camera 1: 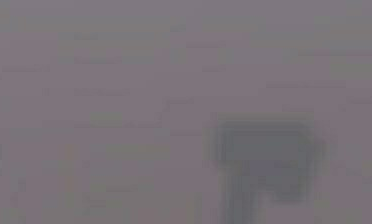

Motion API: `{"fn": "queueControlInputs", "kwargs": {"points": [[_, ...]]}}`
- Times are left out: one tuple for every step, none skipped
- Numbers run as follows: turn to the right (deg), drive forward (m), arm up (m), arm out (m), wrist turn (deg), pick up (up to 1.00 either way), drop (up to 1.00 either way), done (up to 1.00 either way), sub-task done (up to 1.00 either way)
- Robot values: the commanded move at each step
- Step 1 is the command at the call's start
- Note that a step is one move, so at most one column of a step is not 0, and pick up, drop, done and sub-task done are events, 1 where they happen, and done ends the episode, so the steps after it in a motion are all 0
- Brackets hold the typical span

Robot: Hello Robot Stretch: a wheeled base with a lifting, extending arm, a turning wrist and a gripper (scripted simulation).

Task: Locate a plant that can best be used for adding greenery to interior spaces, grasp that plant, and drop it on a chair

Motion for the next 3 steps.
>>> {"fn": "queueControlInputs", "kwargs": {"points": [[0.0, 0.00, 0.00, 0.00, 45.0, 0.00, 0.00, 0.00, 0.00], [0.0, 0.00, 0.00, 0.00, 39.0, 0.00, 0.00, 0.00, 0.00], [0.0, 0.00, -0.30, 0.00, 0.0, 0.00, 0.00, 0.00, 0.00]]}}
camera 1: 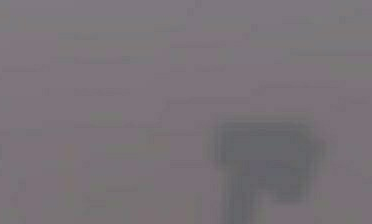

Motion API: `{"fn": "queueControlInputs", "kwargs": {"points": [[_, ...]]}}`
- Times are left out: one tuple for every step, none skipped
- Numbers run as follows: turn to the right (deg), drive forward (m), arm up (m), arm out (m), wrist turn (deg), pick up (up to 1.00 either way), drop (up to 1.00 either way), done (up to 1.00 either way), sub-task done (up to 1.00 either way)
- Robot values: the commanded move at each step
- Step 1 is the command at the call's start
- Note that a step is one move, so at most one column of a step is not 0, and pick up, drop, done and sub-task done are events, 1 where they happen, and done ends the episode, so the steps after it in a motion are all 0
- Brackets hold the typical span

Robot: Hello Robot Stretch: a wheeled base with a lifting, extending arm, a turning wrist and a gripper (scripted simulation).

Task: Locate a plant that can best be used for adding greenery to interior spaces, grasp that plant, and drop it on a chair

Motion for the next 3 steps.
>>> {"fn": "queueControlInputs", "kwargs": {"points": [[0.0, 0.00, 0.00, 0.00, 0.0, 1.00, 0.00, 0.00, 0.00], [0.0, 0.00, 0.10, 0.00, 0.0, 0.00, 0.00, 0.00, 0.00], [0.0, 0.00, 0.42, 0.00, 0.0, 0.00, 0.00, 0.00, 0.00]]}}
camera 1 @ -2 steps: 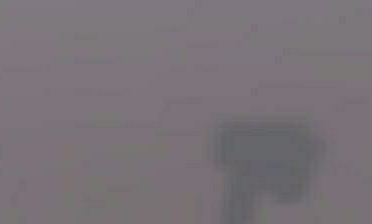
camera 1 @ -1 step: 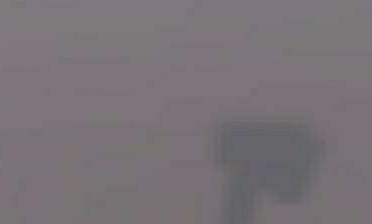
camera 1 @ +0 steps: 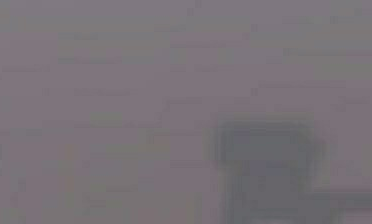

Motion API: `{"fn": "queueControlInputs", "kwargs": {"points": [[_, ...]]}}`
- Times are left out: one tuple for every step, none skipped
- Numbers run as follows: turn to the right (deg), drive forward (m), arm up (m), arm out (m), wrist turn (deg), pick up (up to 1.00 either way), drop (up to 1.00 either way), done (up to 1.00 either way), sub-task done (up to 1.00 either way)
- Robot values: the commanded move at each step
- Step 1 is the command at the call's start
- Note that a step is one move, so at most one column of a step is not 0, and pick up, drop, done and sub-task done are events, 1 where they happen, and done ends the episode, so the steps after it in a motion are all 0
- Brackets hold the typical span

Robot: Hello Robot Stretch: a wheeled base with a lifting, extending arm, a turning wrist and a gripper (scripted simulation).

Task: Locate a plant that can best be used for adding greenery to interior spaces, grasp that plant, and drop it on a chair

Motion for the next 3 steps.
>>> {"fn": "queueControlInputs", "kwargs": {"points": [[0.0, 0.00, 0.00, 0.00, -45.0, 0.00, 0.00, 0.00, 0.00], [0.0, 0.00, 0.00, 0.00, -45.0, 0.00, 0.00, 0.00, 0.00], [0.0, 0.00, 0.00, 0.00, -33.0, 0.00, 0.00, 0.00, 0.00]]}}
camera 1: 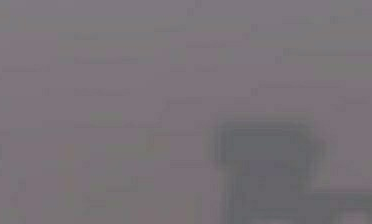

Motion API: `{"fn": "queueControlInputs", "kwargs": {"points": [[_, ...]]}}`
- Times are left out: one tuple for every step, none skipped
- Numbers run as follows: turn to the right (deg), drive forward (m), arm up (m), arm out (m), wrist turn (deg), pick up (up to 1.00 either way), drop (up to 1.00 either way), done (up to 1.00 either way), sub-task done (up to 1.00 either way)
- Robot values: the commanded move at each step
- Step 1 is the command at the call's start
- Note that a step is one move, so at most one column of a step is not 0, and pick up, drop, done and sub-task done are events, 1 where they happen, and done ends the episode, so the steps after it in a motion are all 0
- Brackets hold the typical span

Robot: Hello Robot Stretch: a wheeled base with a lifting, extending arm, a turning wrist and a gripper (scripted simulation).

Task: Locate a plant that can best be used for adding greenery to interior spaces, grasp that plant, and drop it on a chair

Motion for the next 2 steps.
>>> {"fn": "queueControlInputs", "kwargs": {"points": [[0.0, 0.00, 0.00, -0.32, 0.0, 0.00, 0.00, 0.00, 0.00], [-45.0, 0.00, 0.00, 0.00, 0.0, 0.00, 0.00, 0.00, 0.00]]}}
